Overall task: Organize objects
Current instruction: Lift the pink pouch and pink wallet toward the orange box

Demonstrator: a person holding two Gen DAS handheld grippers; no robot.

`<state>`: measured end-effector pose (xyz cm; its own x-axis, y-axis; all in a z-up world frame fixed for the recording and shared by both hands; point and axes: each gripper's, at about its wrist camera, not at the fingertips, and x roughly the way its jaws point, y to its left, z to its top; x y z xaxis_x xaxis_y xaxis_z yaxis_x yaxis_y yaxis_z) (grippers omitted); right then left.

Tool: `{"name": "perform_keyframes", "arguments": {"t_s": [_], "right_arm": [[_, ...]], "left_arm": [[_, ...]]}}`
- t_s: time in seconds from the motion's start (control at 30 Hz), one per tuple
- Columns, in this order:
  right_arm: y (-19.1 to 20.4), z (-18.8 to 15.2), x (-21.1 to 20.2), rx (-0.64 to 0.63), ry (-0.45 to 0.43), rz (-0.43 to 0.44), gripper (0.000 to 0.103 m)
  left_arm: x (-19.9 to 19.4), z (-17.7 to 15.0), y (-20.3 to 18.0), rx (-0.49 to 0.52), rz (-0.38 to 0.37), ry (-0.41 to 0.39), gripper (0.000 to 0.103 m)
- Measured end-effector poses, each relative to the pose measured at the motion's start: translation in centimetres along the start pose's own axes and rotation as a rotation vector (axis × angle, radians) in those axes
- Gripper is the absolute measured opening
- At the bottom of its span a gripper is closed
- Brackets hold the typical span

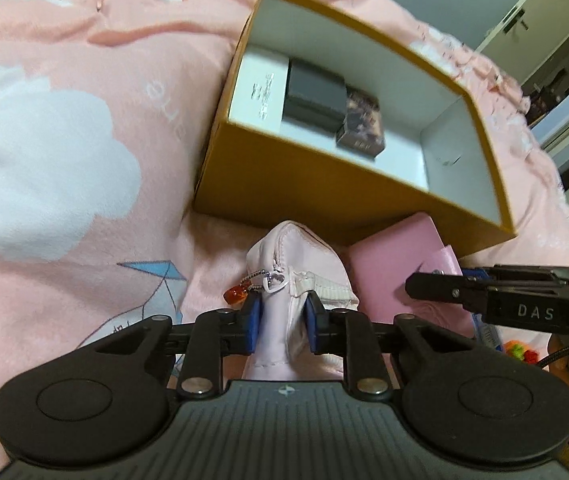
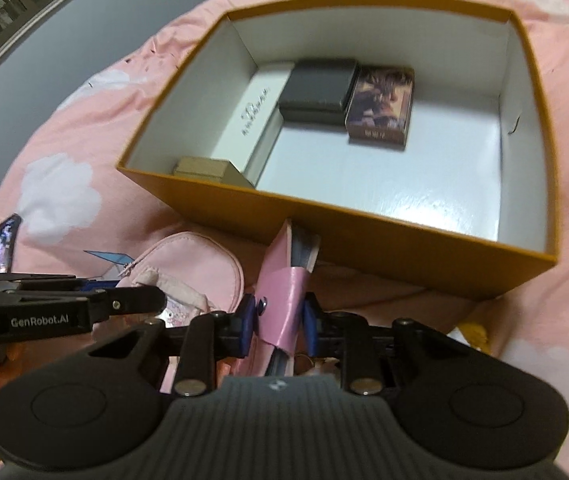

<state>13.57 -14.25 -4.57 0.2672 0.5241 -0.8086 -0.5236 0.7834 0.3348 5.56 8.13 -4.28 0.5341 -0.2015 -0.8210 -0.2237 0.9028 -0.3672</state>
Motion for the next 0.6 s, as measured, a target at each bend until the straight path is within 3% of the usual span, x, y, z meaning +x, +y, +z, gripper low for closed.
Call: {"name": "perform_keyframes", "arguments": {"t_s": [0.37, 0.6], "right_arm": [[1.7, 0.1, -6.8, -0.049, -0.140, 0.020, 0.026], [2.2, 1.9, -10.6, -0.059, -0.265, 0.025, 0.026]], "left_arm": [[-3.9, 1.3, -2.1, 0.009, -0.075, -0.123, 0.024], [-5.9, 3.2, -4.1, 0.049, -0.117, -0.214, 0.024]]}}
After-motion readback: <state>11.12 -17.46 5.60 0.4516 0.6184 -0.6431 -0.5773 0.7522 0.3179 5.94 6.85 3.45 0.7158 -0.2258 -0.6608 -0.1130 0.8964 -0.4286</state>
